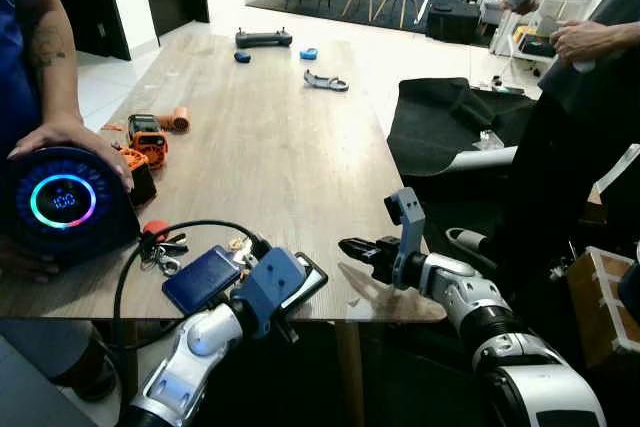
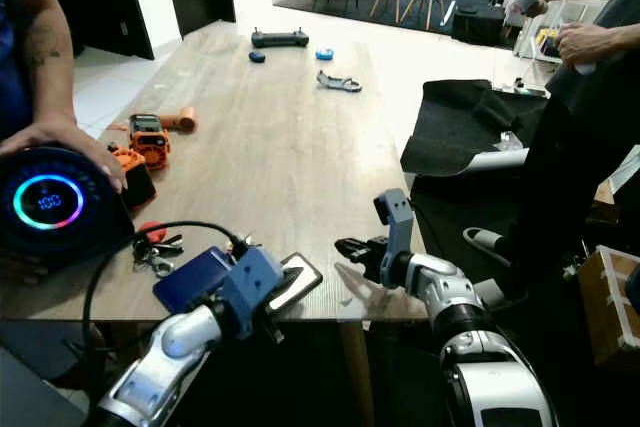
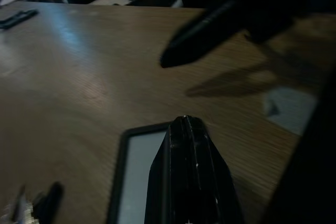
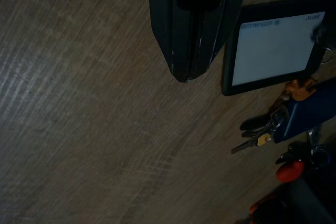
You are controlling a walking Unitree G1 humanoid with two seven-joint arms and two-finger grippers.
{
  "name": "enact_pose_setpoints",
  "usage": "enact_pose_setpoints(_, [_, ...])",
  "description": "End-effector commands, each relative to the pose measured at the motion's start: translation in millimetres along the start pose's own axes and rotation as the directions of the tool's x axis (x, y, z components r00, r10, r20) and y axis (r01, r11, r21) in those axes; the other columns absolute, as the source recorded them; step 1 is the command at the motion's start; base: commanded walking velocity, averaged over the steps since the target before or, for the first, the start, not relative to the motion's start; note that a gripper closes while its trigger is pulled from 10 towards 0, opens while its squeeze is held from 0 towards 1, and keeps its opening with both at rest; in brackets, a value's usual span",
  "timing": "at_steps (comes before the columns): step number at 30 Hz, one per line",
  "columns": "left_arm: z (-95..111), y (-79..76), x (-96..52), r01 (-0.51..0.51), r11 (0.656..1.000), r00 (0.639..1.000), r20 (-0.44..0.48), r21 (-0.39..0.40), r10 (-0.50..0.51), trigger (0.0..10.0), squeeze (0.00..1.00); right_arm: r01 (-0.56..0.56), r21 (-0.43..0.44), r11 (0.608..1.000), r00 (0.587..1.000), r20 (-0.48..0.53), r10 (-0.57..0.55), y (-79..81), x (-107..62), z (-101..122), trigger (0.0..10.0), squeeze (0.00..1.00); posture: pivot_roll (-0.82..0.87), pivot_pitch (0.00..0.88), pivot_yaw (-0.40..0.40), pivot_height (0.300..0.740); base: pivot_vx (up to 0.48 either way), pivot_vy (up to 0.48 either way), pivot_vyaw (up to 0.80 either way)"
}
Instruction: Hang keys on a hook
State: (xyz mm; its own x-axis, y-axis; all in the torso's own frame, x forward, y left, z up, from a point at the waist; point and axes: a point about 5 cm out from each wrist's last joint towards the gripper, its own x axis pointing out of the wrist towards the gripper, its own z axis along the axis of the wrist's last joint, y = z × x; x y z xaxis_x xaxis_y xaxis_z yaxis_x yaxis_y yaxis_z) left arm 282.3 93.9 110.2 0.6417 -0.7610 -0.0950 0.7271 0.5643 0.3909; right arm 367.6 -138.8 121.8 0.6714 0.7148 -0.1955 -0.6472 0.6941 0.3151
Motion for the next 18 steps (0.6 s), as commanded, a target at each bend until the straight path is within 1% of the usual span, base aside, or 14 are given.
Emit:
enact_pose_setpoints(1, [-6,-11.5,-1.2,0.068,0.998,0.998,-0.01,-0.003,-0.069,10.0,0.0,0.0,-0.018,1.0,1.0,-0.009,0.0,-0.6,-2.1,-3,10.0,0.0,0.09,0.09,-0.055,0.74,0.0,0.0,0.0])
enact_pose_setpoints(7, [-12,-16.2,-5.3,0.098,0.995,0.995,-0.031,0.0,-0.098,10.0,0.0,0.009,-0.036,0.999,1.0,-0.016,-0.01,-0.4,-1.7,-6,10.0,0.0,0.09,0.086,-0.055,0.74,0.0,0.0,0.0])
enact_pose_setpoints(8, [-16,-16.7,-5.7,0.086,0.996,0.995,-0.052,0.022,-0.085,10.0,0.0,0.018,-0.042,0.999,1.0,-0.009,-0.018,0.3,-0.6,-6,10.0,0.0,0.09,0.084,-0.055,0.74,0.0,0.0,0.0])
enact_pose_setpoints(11, [-20,-15.2,-4.6,0.059,0.996,0.996,-0.077,0.06,-0.054,10.0,0.0,0.019,-0.044,0.999,1.0,0.002,-0.019,1.6,0.8,-5,10.0,0.0,0.09,0.083,-0.055,0.74,0.0,0.0,0.0])
enact_pose_setpoints(12, [-20,-15.2,-4.6,0.059,0.996,0.996,-0.077,0.06,-0.054,10.0,0.0,0.019,-0.044,0.999,1.0,0.002,-0.019,1.6,0.8,-5,10.0,0.0,0.09,0.083,-0.055,0.74,0.0,0.0,0.0])
enact_pose_setpoints(14, [-22,-11.8,-3.0,0.028,0.997,0.996,-0.09,0.078,-0.02,10.0,0.0,0.019,-0.049,0.999,1.0,0.009,-0.018,2.5,1.6,-5,10.0,0.0,0.09,0.083,-0.055,0.74,0.0,0.0,0.0])
enact_pose_setpoints(15, [-22,-11.8,-3.0,0.028,0.997,0.996,-0.09,0.078,-0.02,10.0,0.0,0.019,-0.049,0.999,1.0,0.009,-0.018,2.5,1.6,-5,10.0,0.0,0.09,0.083,-0.055,0.74,0.0,0.0,0.0])
enact_pose_setpoints(16, [-25,-7.4,-1.6,0.005,0.993,0.994,-0.107,0.117,0.008,10.0,0.0,0.019,-0.054,0.998,1.0,0.012,-0.018,3.0,1.5,-4,10.0,0.0,0.09,0.084,-0.055,0.74,0.0,0.0,0.0])
enact_pose_setpoints(18, [-25,-5.8,-1.2,-0.002,0.991,0.994,-0.112,0.131,0.017,10.0,0.0,0.019,-0.055,0.998,1.0,0.012,-0.018,3.0,1.5,-4,10.0,0.0,0.09,0.084,-0.055,0.74,0.0,0.0,0.0])
